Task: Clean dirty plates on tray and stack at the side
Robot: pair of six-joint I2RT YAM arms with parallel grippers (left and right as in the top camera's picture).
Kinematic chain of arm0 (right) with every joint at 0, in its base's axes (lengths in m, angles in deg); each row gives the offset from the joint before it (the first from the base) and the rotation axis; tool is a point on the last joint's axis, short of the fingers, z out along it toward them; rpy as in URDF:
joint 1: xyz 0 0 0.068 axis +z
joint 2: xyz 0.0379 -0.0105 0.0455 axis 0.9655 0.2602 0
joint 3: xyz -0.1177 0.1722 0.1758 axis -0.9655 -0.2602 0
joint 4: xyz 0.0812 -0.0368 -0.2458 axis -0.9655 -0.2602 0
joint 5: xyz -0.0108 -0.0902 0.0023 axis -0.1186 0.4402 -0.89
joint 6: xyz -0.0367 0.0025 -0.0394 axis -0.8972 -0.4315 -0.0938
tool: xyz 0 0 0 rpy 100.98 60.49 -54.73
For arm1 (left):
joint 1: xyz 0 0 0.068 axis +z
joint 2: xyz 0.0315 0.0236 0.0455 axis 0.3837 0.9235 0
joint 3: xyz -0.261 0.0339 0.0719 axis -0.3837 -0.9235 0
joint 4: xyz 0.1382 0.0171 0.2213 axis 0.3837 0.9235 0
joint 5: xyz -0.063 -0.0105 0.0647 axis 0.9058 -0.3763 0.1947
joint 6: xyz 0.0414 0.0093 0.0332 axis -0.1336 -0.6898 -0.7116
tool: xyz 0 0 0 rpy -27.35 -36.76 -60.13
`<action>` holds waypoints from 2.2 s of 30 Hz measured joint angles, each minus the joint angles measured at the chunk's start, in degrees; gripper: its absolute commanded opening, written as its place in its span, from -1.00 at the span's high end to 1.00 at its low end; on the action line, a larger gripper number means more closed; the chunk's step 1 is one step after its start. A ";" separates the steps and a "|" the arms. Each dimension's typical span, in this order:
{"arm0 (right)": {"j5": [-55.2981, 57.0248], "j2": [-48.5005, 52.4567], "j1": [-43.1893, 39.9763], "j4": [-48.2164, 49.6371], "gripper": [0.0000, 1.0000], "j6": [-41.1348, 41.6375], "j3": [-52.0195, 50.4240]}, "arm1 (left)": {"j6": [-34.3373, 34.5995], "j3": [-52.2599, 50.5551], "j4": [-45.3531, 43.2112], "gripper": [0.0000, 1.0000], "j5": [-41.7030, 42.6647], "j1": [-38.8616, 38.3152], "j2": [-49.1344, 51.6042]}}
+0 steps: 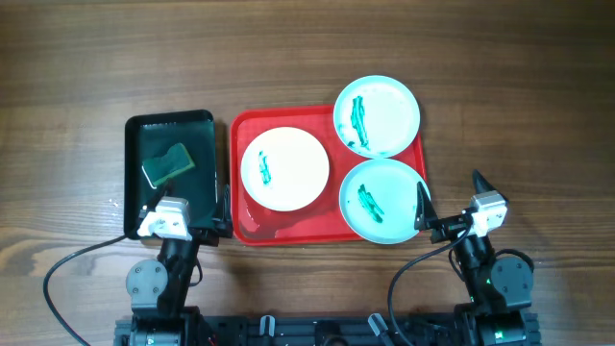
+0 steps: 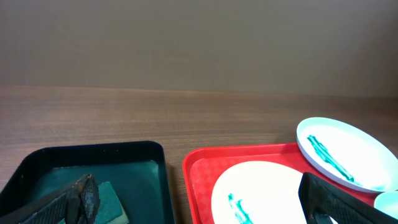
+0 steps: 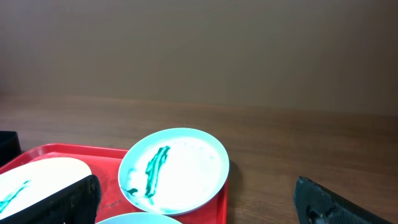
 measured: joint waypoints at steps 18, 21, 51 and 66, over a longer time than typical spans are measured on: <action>0.00 0.00 0.00 0.00 -0.99 0.00 0.00 | 0.00 0.00 0.00 -1.00 -0.02 0.00 0.00; 0.00 0.00 0.00 0.00 -1.00 0.00 0.00 | 0.00 0.00 0.00 -1.00 0.00 0.00 0.00; -0.76 0.00 0.00 -0.42 -1.00 2.40 0.04 | 2.47 0.02 0.09 -1.00 -4.13 0.00 0.07; -9.86 18.43 0.00 -7.80 -0.99 5.62 20.76 | 7.17 38.88 29.81 -0.99 -6.54 0.00 25.42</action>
